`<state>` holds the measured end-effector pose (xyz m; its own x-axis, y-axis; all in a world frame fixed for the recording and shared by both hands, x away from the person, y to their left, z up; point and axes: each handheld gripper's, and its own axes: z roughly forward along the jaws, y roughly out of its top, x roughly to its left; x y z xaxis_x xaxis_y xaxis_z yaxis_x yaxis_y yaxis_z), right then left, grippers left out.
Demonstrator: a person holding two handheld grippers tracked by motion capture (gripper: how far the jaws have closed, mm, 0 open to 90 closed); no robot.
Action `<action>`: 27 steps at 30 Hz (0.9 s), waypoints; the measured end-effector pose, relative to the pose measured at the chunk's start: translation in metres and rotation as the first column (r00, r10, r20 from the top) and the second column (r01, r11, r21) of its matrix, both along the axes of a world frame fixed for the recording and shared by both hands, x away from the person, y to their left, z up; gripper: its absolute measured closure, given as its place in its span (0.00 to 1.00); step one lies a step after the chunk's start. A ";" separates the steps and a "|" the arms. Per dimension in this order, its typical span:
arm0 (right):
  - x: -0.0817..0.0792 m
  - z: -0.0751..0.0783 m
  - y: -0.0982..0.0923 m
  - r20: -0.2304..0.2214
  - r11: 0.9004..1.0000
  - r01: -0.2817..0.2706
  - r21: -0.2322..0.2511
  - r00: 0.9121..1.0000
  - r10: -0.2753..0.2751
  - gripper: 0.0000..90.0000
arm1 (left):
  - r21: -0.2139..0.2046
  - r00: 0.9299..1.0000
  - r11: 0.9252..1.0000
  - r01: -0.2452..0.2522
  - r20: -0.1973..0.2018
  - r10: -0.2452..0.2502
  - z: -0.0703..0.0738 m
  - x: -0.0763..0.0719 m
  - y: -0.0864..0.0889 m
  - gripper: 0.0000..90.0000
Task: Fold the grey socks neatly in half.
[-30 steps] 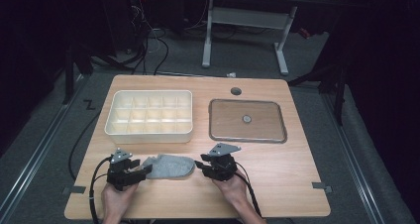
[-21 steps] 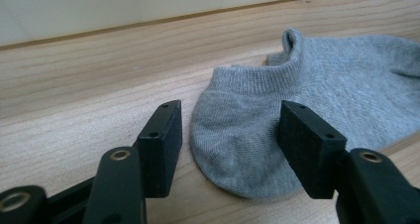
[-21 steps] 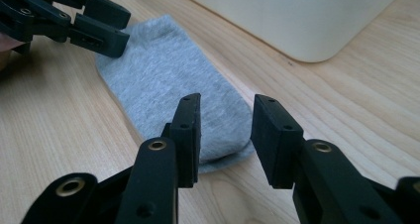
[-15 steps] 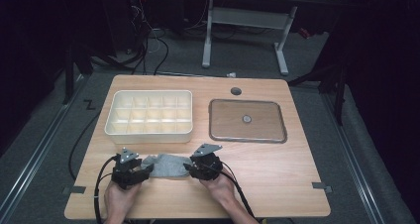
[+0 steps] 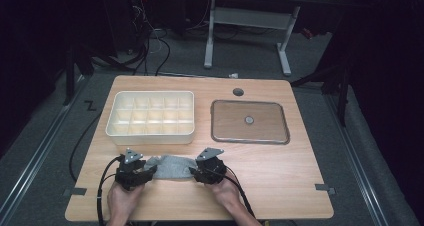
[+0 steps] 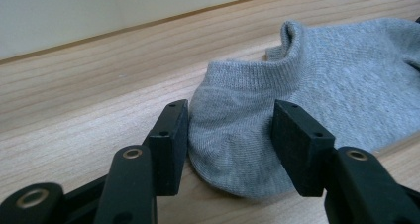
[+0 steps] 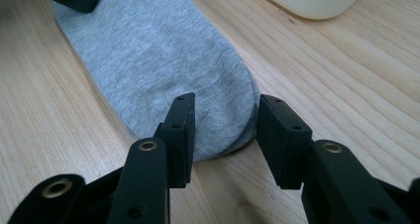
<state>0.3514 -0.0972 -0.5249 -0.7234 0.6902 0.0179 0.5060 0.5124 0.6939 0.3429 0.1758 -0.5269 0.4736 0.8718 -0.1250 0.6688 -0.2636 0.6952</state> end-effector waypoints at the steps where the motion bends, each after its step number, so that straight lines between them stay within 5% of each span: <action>1: 0.000 0.000 -0.001 0.001 1.000 0.003 -0.004 1.000 -0.003 0.66 | 0.000 1.000 1.000 0.001 0.000 -0.001 0.000 0.000 -0.001 0.55; 14: -0.003 -0.001 -0.019 0.003 0.999 0.035 0.004 0.999 -0.035 0.65 | 0.000 0.999 0.999 0.033 0.023 -0.033 -0.001 0.000 -0.016 0.53; 27: -0.003 -0.001 -0.042 -0.004 0.997 0.076 0.018 0.997 -0.076 0.62 | -0.008 0.998 0.998 0.060 0.006 -0.060 -0.001 0.001 -0.035 0.49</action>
<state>0.3482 -0.1392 -0.5263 -0.6685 0.7430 0.0333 0.5456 0.4596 0.7008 0.3440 0.1410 -0.5276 0.5257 0.8408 -0.1291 0.6477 -0.2973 0.7015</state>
